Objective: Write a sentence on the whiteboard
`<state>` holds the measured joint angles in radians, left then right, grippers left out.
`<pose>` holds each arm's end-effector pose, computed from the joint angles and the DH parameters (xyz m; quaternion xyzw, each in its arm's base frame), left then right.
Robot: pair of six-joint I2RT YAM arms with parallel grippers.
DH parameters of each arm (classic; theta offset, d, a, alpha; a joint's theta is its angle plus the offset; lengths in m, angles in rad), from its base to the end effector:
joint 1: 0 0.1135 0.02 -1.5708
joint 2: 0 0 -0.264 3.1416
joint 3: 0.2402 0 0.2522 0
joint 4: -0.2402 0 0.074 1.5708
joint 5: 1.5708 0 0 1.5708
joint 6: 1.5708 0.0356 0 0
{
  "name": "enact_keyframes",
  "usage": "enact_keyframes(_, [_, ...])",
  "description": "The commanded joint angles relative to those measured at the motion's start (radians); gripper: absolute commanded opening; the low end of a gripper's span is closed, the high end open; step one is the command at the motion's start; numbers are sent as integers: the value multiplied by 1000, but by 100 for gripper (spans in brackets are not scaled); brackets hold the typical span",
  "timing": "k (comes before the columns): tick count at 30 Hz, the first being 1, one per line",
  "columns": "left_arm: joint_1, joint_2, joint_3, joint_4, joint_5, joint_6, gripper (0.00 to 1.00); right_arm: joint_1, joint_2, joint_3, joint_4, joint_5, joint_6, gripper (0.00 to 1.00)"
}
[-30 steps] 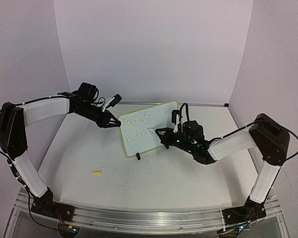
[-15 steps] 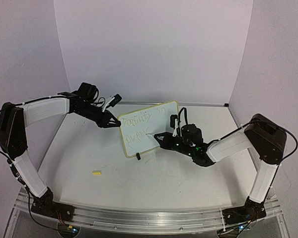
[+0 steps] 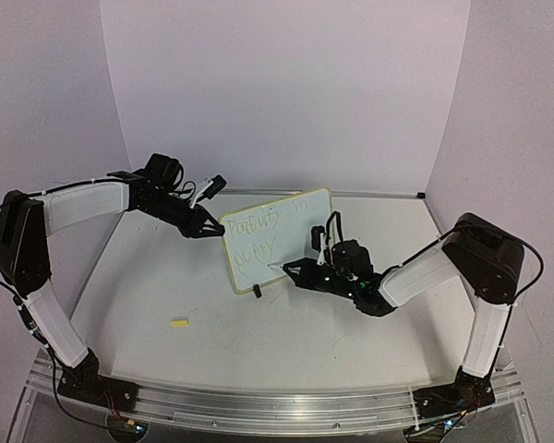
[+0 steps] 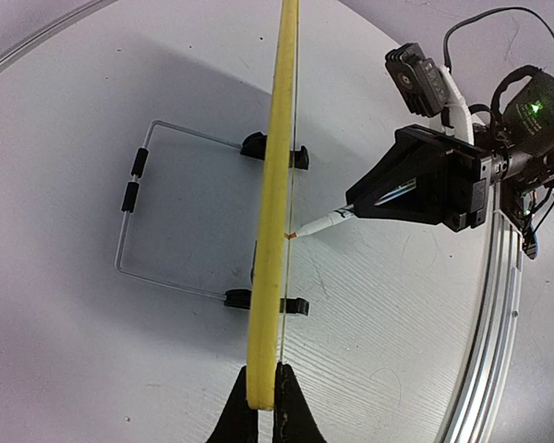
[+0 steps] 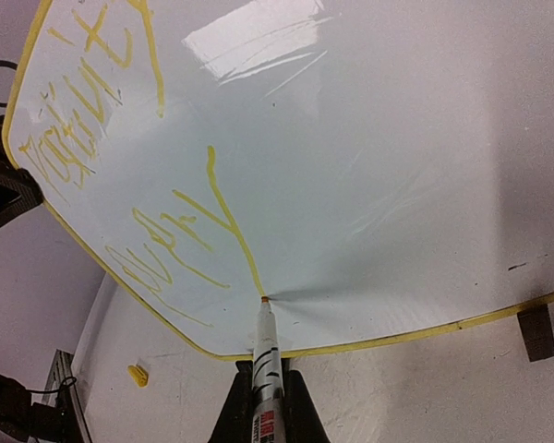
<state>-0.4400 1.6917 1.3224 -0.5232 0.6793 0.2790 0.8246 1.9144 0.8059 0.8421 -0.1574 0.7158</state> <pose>0.3214 -0.1760 0.2639 0.4166 0.7933 -0.3384 0.2874 0.2520 0.2808 0.1408 -0.0907 0.7885 0.4661 0.3908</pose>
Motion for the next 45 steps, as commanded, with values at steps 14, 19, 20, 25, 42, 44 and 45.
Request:
enact_keyframes(14, [-20,14,4,-73,-47,23,0,-14,-243,-87,-21,-22,-98,0])
enact_keyframes(19, [-22,15,4,-74,-48,23,0,-89,-280,-99,-30,-137,-123,0])
enact_keyframes(20, [-22,15,4,-74,-49,23,0,-104,-282,-100,-30,-159,-127,0])
enact_keyframes(25, [-23,14,3,-74,-49,22,0,-186,-252,-86,-28,-256,-124,0])
enact_keyframes(42, [-25,32,4,-77,-58,27,0,-253,-120,-7,25,-261,-80,0])
enact_keyframes(44, [-25,33,4,-77,-58,27,0,-258,-112,-2,35,-265,-74,0])
enact_keyframes(45, [-25,33,4,-77,-58,27,0,-259,-107,2,37,-267,-71,0])
